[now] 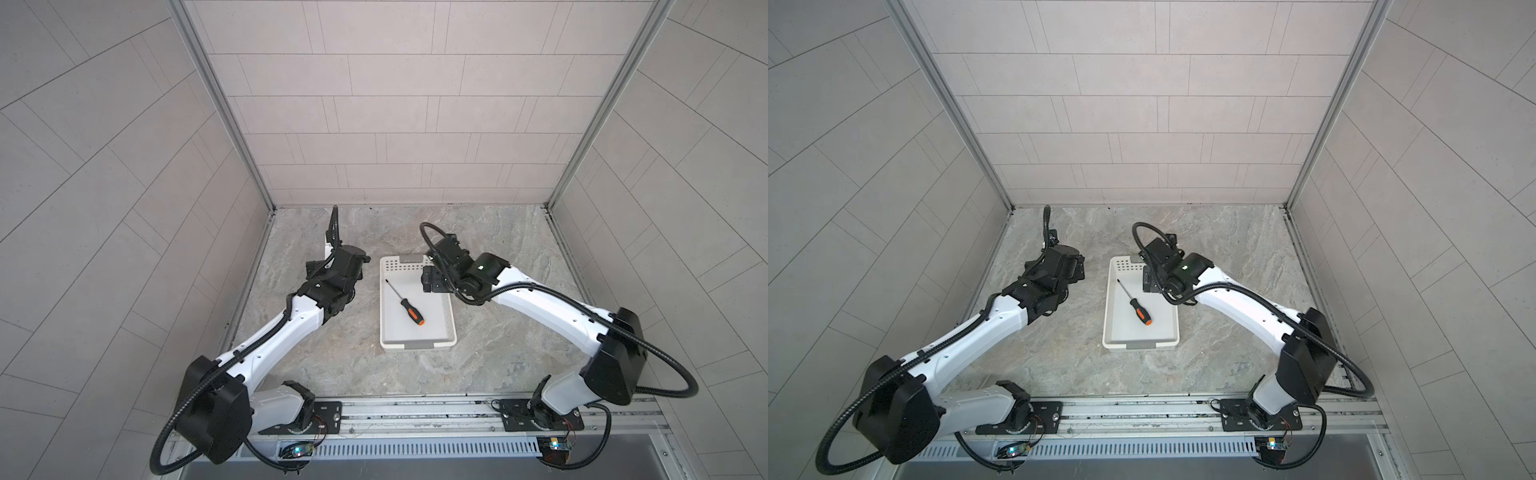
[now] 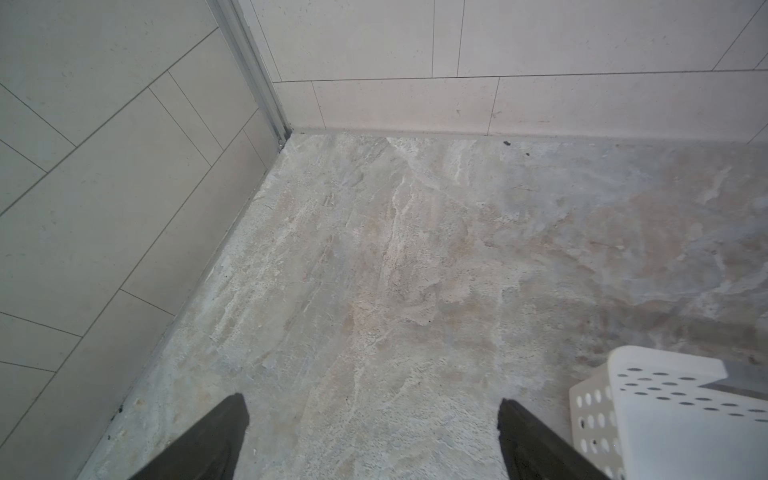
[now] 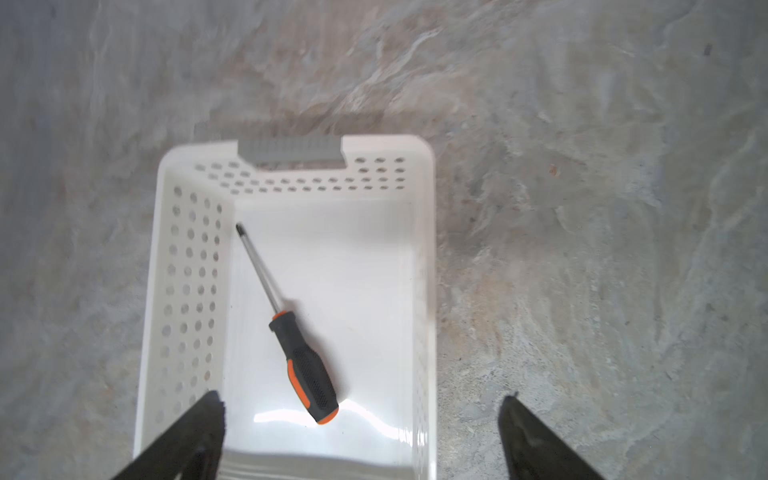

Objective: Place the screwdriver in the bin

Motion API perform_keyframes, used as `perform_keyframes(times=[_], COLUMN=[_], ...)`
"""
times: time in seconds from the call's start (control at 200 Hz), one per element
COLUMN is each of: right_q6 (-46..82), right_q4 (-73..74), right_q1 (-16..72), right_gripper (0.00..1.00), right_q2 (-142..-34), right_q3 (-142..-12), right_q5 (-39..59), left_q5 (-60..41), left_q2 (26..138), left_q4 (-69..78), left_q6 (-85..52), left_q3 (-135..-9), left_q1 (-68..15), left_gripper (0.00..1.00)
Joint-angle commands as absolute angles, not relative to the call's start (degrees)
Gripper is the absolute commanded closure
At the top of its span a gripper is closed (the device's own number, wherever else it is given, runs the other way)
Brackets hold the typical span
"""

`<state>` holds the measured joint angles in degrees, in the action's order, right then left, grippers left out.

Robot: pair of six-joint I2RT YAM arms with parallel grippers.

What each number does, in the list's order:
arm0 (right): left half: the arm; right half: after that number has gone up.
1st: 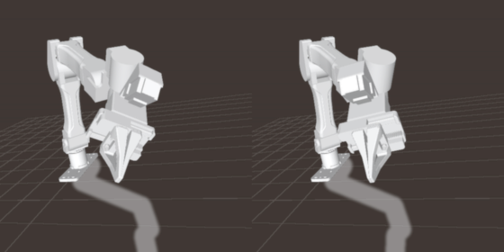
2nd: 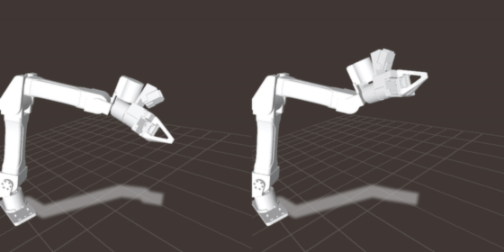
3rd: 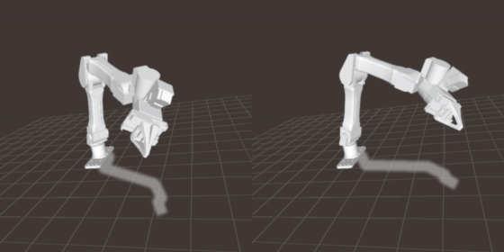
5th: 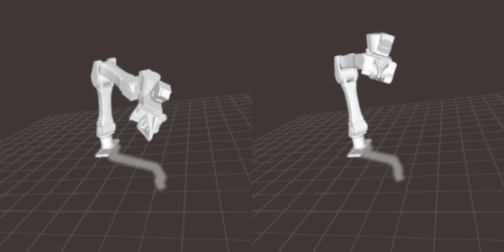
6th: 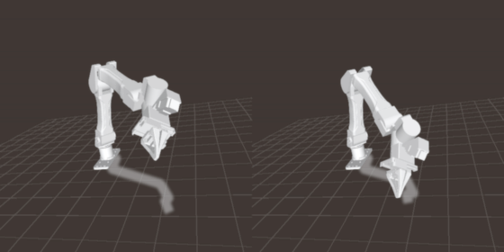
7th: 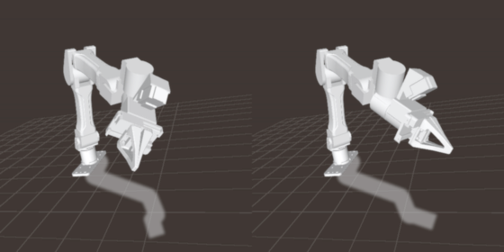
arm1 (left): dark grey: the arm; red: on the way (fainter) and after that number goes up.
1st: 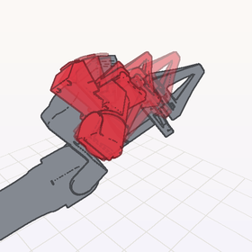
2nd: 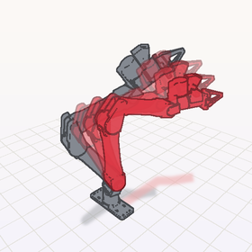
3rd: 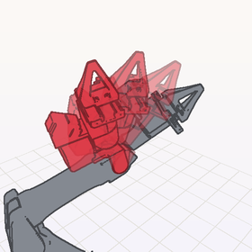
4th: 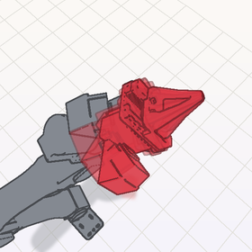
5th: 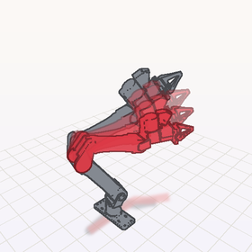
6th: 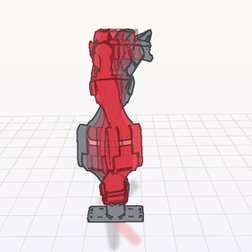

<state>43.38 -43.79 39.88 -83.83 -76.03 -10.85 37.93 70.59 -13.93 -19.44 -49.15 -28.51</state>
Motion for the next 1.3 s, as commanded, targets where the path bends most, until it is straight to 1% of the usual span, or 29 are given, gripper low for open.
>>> perform_keyframes(times=[0.0,0.08,0.165,0.23,0.31,0.42,0.46,0.551,0.586,0.626,0.711,0.766,0.921,1.061,1.136,1.201,1.256,1.291], right_q6=[39.1,37.4,33.8,31.8,29.8,28.9,29.4,28.8,28.7,29.3,30.0,29.2,25.7,19.9,13.8,9.2,6.8,4.9], right_q4=[-43.5,-43.0,-38.4,-34.1,-30.2,-30.4,-31.6,-31.1,-29.9,-28.3,-24.9,-22.4,-15.8,-12.3,-11.4,-10.5,-9.6,-8.5], right_q1=[35.9,32.1,28.8,27.4,24.5,20.6,19.6,18.2,17.9,17.7,17.0,16.5,15.8,15.8,15.8,15.7,15.7,15.7], right_gripper=[0.0,0.0,0.0,0.0,0.0,0.0,0.0,0.0,0.0,0.0,0.0,0.0,0.0,0.0,0.0,0.0,0.0,0.0], right_q2=[-78.0,-74.1,-69.5,-66.2,-63.5,-64.4,-65.5,-67.2,-67.2,-67.0,-66.3,-65.8,-64.0,-63.8,-64.6,-65.8,-66.9,-67.6], right_q3=[-74.9,-73.1,-69.1,-65.5,-62.5,-63.1,-64.0,-64.3,-63.5,-62.3,-59.7,-57.9,-53.6,-52.2,-52.3,-51.9,-51.5,-50.9], right_q5=[-13.0,-16.2,-18.2,-22.0,-22.7,-22.1,-22.6,-22.8,-24.1,-26.5,-30.1,-30.5,-29.1,-25.6,-22.9,-21.3,-20.9,-20.4], left_q5=[41.9,42.5,42.2,43.7,43.5,42.2,40.1,29.3,24.9,22.2,23.6,26.9,26.2,29.0,28.9,30.2,28.4,25.5], left_q2=[70.3,71.3,72.8,74.3,75.9,77.0,76.7,74.0,72.3,70.6,68.2,67.6,68.4,68.5,68.6,69.7,70.8,71.2], left_q4=[-6.3,-0.2,3.7,3.9,0.1,-1.7,-1.6,0.5,2.4,4.5,8.9,10.9,19.4,20.9,23.5,24.6,25.4,25.8], left_q6=[-14.6,-11.3,-9.3,-8.9,-10.4,-10.5,-10.3,-9.9,-9.5,-8.5,-3.8,-4.4,-0.1,-0.4,1.8,1.0,0.5,0.3], left_q3=[-46.7,-44.0,-41.8,-41.9,-43.9,-45.2,-44.9,-42.9,-41.3,-39.5,-36.0,-34.3,-30.1,-29.0,-27.6,-27.1,-26.7,-26.4], left_q1=[-28.5,-28.1,-26.9,-26.1,-24.7,-23.9,-23.4,-20.0,-18.7,-17.4,-17.0,-16.9,-16.3,-15.7,-15.2,-14.3,-12.5,-10.9], left_gripper=[0.0,0.0,0.0,0.0,0.0,0.0,0.0,0.0,0.0,0.0,0.0,0.0,0.0,0.0,0.0,0.0,0.0,0.0])
